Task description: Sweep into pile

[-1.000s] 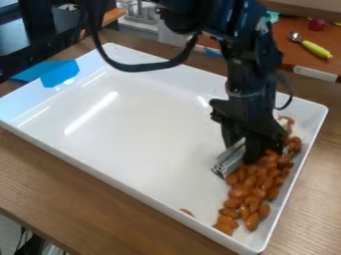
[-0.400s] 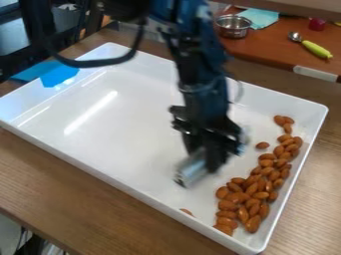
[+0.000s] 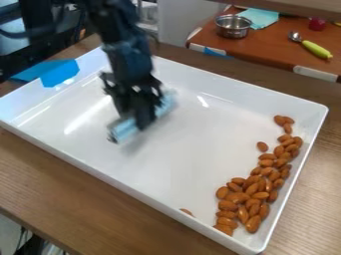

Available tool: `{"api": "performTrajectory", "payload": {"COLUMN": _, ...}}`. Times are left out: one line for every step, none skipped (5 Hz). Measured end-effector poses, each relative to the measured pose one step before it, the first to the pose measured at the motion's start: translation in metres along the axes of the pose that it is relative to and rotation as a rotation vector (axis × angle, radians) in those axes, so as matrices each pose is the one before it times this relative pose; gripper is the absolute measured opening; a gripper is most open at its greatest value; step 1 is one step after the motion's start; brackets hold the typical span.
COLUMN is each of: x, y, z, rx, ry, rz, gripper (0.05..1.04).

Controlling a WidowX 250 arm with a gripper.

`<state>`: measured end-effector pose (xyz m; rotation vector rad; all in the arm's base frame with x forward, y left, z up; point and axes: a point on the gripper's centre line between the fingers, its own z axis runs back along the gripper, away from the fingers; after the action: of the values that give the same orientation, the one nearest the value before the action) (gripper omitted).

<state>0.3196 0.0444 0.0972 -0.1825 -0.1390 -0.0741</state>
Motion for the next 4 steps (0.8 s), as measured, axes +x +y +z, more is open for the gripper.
{"api": "performTrajectory", "payload": {"x": 0.00527, "y": 0.04563, "z": 0.02512, "rx": 0.0063, "ry": -0.0441, "rz": 0.0406, "gripper": 0.380}}
{"api": "performTrajectory", "payload": {"x": 0.00233, "y": 0.03424, "z": 0.00682, "rx": 0.0196, "ry": -0.0215, "rz": 0.0329, "gripper": 0.380}}
{"api": "performTrajectory", "payload": {"x": -0.00048, "y": 0.01571, "z": -0.00661, "rx": 0.0358, "ry": -0.0061, "rz": 0.0037, "gripper": 0.380}}
{"api": "performTrajectory", "payload": {"x": -0.00189, "y": 0.00878, "z": -0.01464, "rx": 0.0209, "ry": 0.0284, "rz": 0.0058, "gripper": 0.380}}
